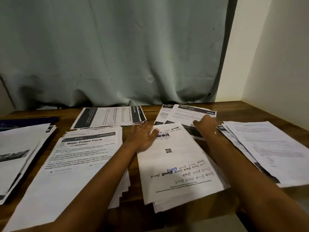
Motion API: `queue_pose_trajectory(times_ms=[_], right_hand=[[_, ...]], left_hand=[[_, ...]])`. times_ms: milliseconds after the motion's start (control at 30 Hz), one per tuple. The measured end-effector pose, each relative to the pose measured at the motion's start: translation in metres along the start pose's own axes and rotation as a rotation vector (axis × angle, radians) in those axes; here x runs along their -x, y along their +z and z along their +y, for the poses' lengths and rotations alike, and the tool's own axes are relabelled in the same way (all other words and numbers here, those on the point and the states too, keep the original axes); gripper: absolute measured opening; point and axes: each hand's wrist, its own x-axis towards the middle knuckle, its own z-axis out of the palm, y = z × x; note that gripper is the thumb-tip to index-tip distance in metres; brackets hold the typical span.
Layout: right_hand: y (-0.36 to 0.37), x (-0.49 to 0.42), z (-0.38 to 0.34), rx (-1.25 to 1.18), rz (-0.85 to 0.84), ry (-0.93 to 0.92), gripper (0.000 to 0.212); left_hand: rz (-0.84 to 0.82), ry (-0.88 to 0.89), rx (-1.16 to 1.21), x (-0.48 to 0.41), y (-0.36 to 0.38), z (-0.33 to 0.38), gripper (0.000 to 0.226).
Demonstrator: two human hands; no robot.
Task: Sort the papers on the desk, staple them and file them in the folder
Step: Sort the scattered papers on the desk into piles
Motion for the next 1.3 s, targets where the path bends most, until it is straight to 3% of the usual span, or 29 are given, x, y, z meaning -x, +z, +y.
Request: queue_pose_trajectory(times_ms=[167,533,733,833,967,1133,1300], right_hand=[[-0.013,0.008,0.034,0.067,-0.040,0.026,0.076],[-0.012,0.003,0.045,-0.010,-0.011,0.087,0.080],[-0.017,-0.002,0.049,-0.045,-0.065,0.101,0.072],[-0.019,-0.006,0.050,-0.106,-0.092,0.113,0.058],[-0.022,-0.004,0.052,-0.308,0.038,0.187,0.029],[-0.035,0.003,0.044,-0.408,0.235,0.116,0.028],[-0.059,0.003,0.026,-0.671,0.362,0.061,0.024]], left_hand=[[-0.085,-0.014,0.026,-0.001,0.025,0.023,0.059],[-0.084,-0.027,-0.052,-0.003,0.039,0.026,0.061],[-0.064,-0.024,-0.039,-0.004,0.042,0.025,0.060],[-0.058,-0.023,-0.026,-0.003,0.041,0.025,0.059],[-0.052,-0.020,-0.022,-0.002,0.041,0.024,0.059],[-0.053,-0.023,-0.017,-0.002,0.041,0.025,0.059],[-0.047,-0.028,0.007,0.000,0.040,0.025,0.059]])
